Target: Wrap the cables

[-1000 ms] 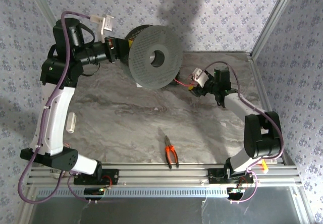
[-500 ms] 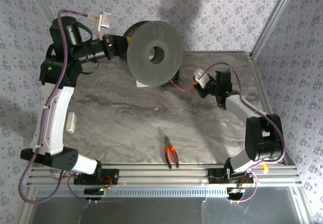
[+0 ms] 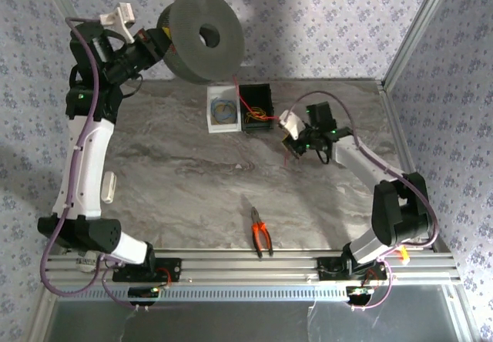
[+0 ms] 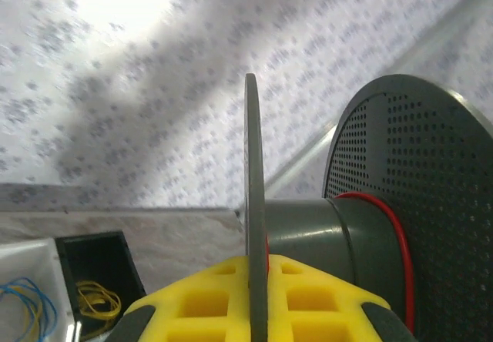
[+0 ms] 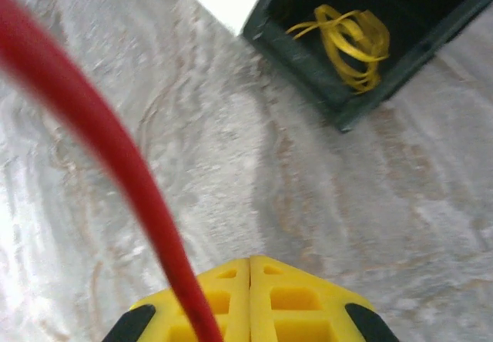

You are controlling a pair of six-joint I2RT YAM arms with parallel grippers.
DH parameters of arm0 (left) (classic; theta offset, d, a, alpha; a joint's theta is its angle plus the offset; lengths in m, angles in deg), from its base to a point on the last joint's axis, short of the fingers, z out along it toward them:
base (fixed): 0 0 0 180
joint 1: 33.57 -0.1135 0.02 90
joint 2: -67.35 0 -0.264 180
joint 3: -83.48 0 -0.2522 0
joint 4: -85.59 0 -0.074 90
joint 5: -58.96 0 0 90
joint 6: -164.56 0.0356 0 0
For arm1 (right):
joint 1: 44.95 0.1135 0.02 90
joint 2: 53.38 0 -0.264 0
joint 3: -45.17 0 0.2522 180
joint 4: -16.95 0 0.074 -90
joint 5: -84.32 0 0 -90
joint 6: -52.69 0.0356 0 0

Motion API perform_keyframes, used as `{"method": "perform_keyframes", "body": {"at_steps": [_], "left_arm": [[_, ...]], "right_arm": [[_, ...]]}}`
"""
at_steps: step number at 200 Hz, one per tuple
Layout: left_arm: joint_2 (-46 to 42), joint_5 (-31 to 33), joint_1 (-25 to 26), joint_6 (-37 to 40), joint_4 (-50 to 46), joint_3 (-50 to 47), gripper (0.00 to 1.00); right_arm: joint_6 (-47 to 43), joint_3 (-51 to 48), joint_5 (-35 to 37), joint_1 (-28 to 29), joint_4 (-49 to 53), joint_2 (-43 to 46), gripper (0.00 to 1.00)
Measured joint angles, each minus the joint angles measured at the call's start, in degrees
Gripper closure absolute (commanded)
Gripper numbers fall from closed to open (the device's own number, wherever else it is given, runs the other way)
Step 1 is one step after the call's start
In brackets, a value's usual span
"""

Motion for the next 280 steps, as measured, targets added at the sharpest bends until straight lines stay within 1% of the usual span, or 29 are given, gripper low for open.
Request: {"method": "perform_keyframes", "body": {"at_steps": [20,47,79,92,106,134,156,176,191,223,253,280], "left_arm": [[3.19,6.23,0.04,-0.15,-0.92,1.51,1.0],[9.09,14.71,0.55,1.68,-5.81,5.53,1.0],[17.77,26.73,4.15,9.38,-14.38,13.66,1.0],[21.31,31.23,6.12,13.27,-17.14,17.59,1.0],[23.61,35.1,8.55,17.35,-19.39,19.52,1.0],[25.31,40.26,13.99,25.05,-24.15,19.69,1.0],[25.55,42.23,17.64,30.73,-26.77,19.63,1.0],[25.55,43.87,20.5,35.69,-28.48,19.17,1.0],[24.94,44.61,22.36,39.1,-28.85,16.83,1.0],[21.88,44.87,24.7,44.13,-30.29,7.63,1.0],[16.35,41.88,24.9,47.04,-32.02,-0.66,1.0],[10.88,38.62,24.9,49.44,-33.51,-3.67,1.0]], "right_arm": [[-0.07,0.83,3.26,6.67,4.17,-1.11,1.0],[-0.07,3.72,8.92,17.4,10.4,-1.07,1.0],[-2.21,12.74,16.41,27.87,18.47,0.72,1.0],[-3.76,16.9,19.02,31.1,21.53,1.9,1.0],[-5.81,22.29,21.9,33.97,24.2,3.02,1.0],[-10.97,32.33,26.21,36.26,26.91,4.33,1.0],[-15.28,38.4,27.67,35.82,27.36,4.39,1.0],[-18.84,43.52,27.43,33.59,28.15,3.5,1.0],[-20.85,47.82,25.97,30.03,28.46,1.7,1.0],[-22.91,55.78,21.57,20.48,28.59,-3.3,1.0],[-23.1,61.55,16.35,12.46,29.11,-9.09,1.0],[-22.47,64.32,12.85,7.37,29.77,-13.66,1.0]]}}
